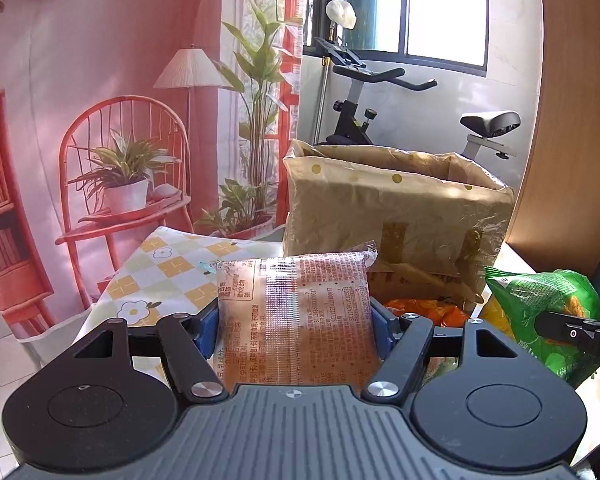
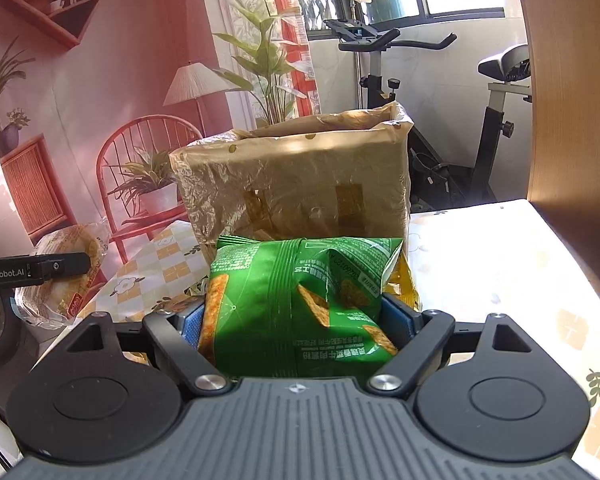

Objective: Organize snacks
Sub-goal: 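Carry both snacks over the box and open both tools to drop them in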

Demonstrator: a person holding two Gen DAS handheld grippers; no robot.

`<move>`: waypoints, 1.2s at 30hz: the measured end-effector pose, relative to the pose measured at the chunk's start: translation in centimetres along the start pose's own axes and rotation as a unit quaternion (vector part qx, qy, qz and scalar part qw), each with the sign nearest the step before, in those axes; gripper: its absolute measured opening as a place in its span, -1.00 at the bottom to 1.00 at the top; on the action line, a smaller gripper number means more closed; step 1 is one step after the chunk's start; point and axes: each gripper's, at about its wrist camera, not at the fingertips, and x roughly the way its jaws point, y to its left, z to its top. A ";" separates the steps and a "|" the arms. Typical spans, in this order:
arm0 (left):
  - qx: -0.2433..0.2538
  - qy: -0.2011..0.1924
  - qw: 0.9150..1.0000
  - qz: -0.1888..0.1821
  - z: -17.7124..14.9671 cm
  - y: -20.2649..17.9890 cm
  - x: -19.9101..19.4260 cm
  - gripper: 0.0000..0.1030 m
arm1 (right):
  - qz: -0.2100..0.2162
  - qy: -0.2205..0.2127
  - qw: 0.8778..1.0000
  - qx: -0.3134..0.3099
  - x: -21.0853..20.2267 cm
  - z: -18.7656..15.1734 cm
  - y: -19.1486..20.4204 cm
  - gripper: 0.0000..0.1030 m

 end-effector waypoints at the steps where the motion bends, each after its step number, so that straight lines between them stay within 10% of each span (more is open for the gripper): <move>1: 0.004 -0.004 1.000 -0.001 0.5 0.0 0.3 0.41 | -0.002 -0.005 1.000 -0.003 0.1 0.5 -0.1 0.66; 19: 0.042 -0.060 0.997 -0.012 13.6 -4.2 8.1 0.41 | -0.007 -0.104 0.990 -0.094 7.1 13.2 -1.0 0.66; 36: 0.027 0.035 0.999 -0.012 17.8 -6.1 20.3 0.54 | -0.019 -0.016 0.999 -0.024 18.4 16.7 -4.5 0.73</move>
